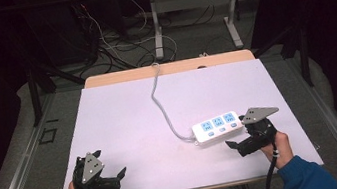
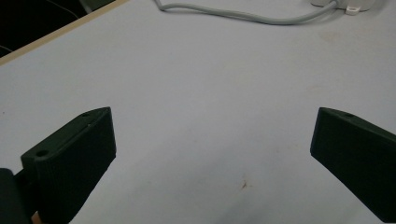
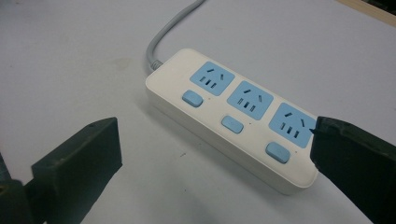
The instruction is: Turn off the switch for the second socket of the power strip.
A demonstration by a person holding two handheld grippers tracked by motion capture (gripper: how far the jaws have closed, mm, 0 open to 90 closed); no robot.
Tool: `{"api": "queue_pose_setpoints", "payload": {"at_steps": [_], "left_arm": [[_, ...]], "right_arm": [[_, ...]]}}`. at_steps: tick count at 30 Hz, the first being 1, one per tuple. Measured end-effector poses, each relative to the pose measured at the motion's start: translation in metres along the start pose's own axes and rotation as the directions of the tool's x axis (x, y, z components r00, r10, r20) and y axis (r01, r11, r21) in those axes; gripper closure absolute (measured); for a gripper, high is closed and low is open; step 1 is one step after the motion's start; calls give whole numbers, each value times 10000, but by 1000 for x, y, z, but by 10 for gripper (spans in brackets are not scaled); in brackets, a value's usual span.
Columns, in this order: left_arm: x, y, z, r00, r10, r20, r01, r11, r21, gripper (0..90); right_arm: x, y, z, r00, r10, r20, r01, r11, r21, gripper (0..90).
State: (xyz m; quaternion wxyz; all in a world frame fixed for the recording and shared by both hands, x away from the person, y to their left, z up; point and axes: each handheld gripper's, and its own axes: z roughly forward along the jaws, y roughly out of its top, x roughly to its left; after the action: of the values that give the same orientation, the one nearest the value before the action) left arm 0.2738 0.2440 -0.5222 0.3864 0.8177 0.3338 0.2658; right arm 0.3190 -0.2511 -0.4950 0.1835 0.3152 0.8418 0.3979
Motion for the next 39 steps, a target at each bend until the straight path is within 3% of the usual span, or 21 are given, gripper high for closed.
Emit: {"api": "queue_pose_setpoints", "payload": {"at_steps": [19, 39], "left_arm": [[0, 0, 1, 10000, -12, 2, 12, 10000, -11, 1], [0, 0, 1, 10000, -21, -18, 21, 10000, -7, 1]], "right_arm": [[-14, 10, 16, 9988, 488, 34, -489, 9981, 376, 15], [-25, 21, 36, 9981, 617, -87, -609, 9950, 794, 0]]}}
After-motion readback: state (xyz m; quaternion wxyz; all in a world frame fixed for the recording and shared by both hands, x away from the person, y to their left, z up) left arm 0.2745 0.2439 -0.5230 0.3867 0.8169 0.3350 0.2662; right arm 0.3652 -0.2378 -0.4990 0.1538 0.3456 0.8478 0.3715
